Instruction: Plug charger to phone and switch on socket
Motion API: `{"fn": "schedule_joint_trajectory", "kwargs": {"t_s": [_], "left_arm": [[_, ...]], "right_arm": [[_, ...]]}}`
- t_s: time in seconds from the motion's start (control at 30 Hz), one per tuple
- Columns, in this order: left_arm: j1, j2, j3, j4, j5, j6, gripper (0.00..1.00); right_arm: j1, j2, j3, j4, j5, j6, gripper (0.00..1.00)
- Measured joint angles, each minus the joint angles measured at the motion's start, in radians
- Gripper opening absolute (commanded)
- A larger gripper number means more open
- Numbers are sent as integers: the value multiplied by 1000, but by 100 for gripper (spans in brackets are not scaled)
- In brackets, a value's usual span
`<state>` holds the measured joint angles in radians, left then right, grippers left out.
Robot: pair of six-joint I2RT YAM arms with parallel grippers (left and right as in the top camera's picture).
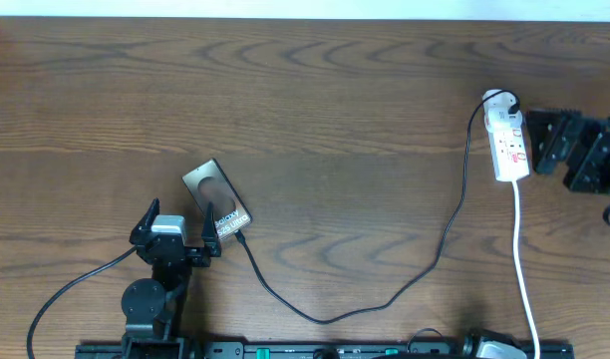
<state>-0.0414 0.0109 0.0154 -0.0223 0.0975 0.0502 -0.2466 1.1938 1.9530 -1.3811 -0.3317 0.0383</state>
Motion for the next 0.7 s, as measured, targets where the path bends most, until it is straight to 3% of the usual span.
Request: {"fn": "schedule_joint_trajectory", "kwargs": {"t_s": [0.13,0.27,0.7], "left_arm": [[0,0,0,0,0,0,88],[0,0,0,-1,-1,2,88],[0,0,3,-5,-7,3,88]], "right_arm": [[17,-78,-85,91,11,-2,99],[73,-188,-290,324,13,-5,99],[257,-658,-1411,1401,10,-55,99]]}}
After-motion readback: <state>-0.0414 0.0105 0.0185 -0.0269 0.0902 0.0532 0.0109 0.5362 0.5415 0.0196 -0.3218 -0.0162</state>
